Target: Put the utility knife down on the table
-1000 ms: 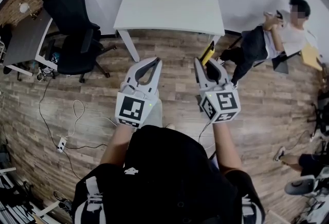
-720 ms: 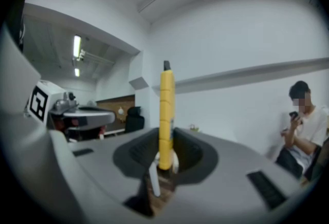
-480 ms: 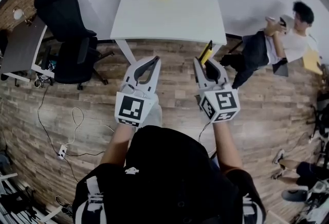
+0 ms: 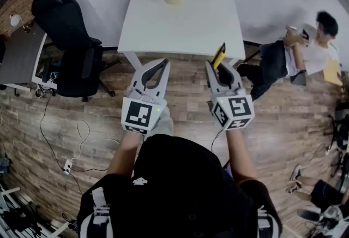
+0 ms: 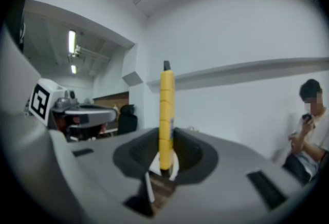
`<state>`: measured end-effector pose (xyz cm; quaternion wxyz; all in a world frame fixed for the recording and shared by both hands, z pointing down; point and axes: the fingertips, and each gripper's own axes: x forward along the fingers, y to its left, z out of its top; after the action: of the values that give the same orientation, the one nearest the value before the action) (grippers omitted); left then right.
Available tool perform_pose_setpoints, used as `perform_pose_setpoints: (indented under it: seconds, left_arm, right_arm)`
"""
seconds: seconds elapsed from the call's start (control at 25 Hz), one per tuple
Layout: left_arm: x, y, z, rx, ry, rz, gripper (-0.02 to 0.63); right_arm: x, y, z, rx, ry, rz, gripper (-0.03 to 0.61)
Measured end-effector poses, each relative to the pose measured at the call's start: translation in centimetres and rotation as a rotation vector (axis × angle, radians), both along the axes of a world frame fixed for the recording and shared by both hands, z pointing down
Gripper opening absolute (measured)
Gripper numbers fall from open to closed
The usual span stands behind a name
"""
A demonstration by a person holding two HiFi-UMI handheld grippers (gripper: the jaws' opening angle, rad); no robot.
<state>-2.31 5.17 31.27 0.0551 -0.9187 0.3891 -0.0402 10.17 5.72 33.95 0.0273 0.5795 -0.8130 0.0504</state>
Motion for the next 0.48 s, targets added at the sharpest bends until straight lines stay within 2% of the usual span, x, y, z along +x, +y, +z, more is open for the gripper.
perform_pose_setpoints:
  seconds: [0.48]
  left_arm:
    - [-2.4, -8.4, -0.7, -0.010, 0.010, 0.000, 0.014]
  right_arm:
    - [-2.6, -8.3, -0.8, -0.013, 0.013, -0.006, 0.103]
